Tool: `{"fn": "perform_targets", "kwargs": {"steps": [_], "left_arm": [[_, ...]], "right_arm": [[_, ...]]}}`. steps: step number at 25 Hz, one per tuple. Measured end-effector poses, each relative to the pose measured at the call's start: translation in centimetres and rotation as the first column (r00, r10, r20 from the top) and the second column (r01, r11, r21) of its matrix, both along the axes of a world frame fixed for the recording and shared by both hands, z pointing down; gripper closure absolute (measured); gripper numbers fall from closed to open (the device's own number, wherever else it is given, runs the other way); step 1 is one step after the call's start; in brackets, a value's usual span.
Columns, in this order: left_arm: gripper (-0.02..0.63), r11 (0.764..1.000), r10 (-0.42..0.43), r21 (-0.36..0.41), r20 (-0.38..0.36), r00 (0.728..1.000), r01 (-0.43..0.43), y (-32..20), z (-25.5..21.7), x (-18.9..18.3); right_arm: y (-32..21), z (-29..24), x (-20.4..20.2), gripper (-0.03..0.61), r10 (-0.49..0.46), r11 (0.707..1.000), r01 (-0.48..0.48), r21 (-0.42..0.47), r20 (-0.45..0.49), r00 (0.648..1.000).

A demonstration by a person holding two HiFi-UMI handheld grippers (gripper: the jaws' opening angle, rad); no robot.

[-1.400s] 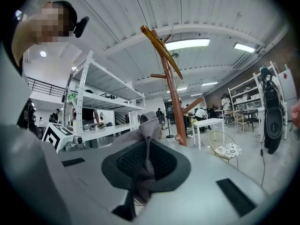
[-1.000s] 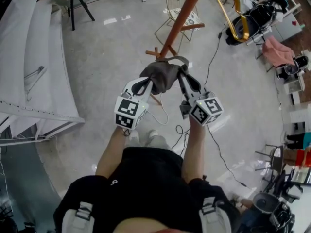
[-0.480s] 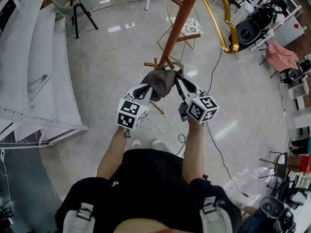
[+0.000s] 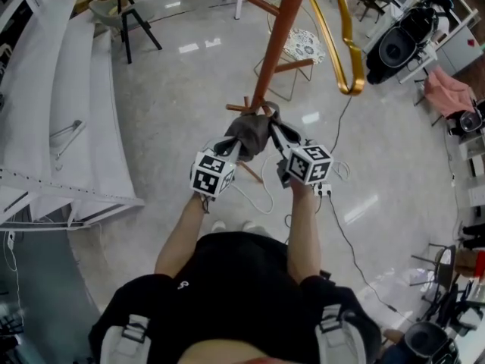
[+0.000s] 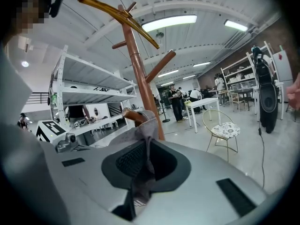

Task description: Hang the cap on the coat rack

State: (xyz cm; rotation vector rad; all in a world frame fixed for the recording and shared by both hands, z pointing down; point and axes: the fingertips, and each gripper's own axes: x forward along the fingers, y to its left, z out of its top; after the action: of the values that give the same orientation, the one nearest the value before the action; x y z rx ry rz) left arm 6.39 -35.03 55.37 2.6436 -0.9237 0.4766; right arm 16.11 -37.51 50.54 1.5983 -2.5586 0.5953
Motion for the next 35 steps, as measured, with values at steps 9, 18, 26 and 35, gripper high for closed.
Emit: {"fn": "perform_targets", "kwargs": {"steps": [9, 18, 26, 35], "left_arm": [[0.604, 0.999, 0.013, -0.042, 0.062, 0.998, -0.010, -1.1, 3.0, 2.4], [0.603, 0.994, -0.091, -0.060, 0.055, 0.994, 0.094, -1.7, 4.4, 1.7], [0.572, 0.983, -0.176, -0.047, 0.009, 0.984, 0.176, 0.2, 2.7, -0.7], [0.552, 0.979, -0.196, -0.053, -0.025, 0.980, 0.195, 1.4, 1.2, -1.7]], "right_arm": [[-2.5, 3.5, 0.0, 0.561, -0.037, 0.998, 0.037, -0.058, 0.008, 0.999], [-3.9, 5.4, -0.3, 0.546, -0.066, 0.991, 0.071, -0.113, 0.050, 0.997], [-2.3, 3.5, 0.8, 0.411, -0.097, 0.994, 0.097, -0.052, 0.002, 0.995], [-1.3, 0.2, 2.0, 0.448, -0.095, 0.995, 0.095, 0.027, 0.015, 0.995]]}}
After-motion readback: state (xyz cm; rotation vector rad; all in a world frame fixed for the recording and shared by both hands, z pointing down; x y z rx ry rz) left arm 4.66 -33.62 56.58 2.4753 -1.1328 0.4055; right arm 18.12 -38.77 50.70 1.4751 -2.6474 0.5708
